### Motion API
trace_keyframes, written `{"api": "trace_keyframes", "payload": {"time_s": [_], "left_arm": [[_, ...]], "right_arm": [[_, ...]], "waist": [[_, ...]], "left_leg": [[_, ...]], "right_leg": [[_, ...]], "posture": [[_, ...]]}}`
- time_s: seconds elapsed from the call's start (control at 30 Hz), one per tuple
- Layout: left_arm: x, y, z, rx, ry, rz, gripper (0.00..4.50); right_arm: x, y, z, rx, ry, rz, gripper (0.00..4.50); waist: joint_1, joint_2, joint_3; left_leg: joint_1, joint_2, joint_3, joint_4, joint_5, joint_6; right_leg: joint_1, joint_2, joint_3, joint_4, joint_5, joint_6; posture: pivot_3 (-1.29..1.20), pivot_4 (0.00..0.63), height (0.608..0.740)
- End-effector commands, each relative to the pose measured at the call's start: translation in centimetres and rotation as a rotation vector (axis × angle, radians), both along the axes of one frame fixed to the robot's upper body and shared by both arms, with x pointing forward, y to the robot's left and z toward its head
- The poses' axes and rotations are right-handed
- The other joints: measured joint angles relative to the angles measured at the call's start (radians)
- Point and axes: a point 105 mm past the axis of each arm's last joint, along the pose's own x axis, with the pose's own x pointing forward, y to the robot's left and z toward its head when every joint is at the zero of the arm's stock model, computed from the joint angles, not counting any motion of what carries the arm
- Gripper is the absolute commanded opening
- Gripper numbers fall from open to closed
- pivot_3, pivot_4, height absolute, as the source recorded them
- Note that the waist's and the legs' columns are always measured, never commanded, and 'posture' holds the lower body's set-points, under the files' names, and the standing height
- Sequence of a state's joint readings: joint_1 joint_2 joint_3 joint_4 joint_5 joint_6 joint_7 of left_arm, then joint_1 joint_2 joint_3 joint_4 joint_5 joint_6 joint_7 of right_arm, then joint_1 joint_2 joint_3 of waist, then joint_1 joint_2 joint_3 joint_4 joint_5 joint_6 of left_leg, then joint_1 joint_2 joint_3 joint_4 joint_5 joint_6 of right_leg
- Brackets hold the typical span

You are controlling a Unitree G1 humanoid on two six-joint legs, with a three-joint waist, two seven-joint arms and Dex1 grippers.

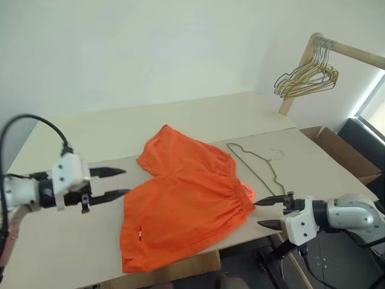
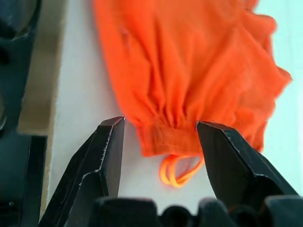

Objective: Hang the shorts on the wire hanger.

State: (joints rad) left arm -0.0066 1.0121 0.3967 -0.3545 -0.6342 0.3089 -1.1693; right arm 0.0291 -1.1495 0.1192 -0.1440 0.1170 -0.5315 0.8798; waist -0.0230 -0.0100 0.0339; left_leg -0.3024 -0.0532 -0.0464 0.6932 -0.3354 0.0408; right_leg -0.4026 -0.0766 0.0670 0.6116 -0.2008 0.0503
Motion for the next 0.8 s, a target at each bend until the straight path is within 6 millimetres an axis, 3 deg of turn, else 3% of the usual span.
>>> {"api": "trace_keyframes", "payload": {"time_s": [0.03,0.2,0.33,0.5,0.7,0.8], "left_arm": [[1.8,-0.5,2.6,-0.125,-0.075,0.080,2.47],[6.1,-4.1,5.4,-0.380,-0.204,0.256,2.47],[7.5,-7.1,6.1,-0.492,-0.201,0.261,2.47],[8.3,-10.3,6.4,-0.534,-0.189,0.218,2.47],[9.7,-12.4,7.4,-0.576,-0.122,0.231,2.47],[10.3,-13.1,8.4,-0.652,-0.195,0.279,2.47]], "right_arm": [[1.2,-1.0,2.7,0.146,0.009,-0.215,2.90],[3.1,-2.8,3.4,0.301,0.058,-0.585,2.90],[4.5,-4.0,2.7,0.312,0.112,-0.812,2.90],[6.7,-6.9,1.1,0.306,0.211,-1.127,2.90],[9.1,-9.0,-1.3,0.259,0.293,-1.328,2.90],[9.8,-9.2,-2.2,0.266,0.349,-1.345,2.90]], "waist": [[0.005,-0.001,0.000],[0.026,-0.006,-0.003],[0.018,-0.009,-0.006],[-0.001,-0.009,-0.006],[-0.006,-0.009,-0.006],[-0.009,-0.009,-0.006]], "left_leg": [[0.000,0.000,0.000,0.000,0.000,0.000],[0.000,-0.002,-0.004,0.003,0.000,-0.001],[-0.003,-0.002,-0.003,0.003,-0.001,-0.004],[-0.008,-0.002,-0.002,0.003,-0.001,-0.005],[-0.009,-0.003,-0.002,0.004,-0.001,-0.005],[-0.008,-0.003,-0.002,0.004,-0.001,-0.005]], "right_leg": [[0.000,0.000,0.000,0.000,0.000,0.000],[0.003,-0.001,-0.001,-0.001,0.002,0.002],[0.000,0.000,0.001,-0.001,0.004,0.002],[-0.004,0.000,0.002,-0.003,0.004,0.002],[-0.004,0.001,0.001,-0.003,0.005,0.002],[-0.003,0.001,0.001,-0.004,0.005,0.003]], "posture": [[-0.04,0.000,0.740],[-0.06,0.000,0.740],[-0.08,0.000,0.740],[-0.10,0.000,0.740],[-0.10,0.000,0.740],[-0.09,0.000,0.740]]}}
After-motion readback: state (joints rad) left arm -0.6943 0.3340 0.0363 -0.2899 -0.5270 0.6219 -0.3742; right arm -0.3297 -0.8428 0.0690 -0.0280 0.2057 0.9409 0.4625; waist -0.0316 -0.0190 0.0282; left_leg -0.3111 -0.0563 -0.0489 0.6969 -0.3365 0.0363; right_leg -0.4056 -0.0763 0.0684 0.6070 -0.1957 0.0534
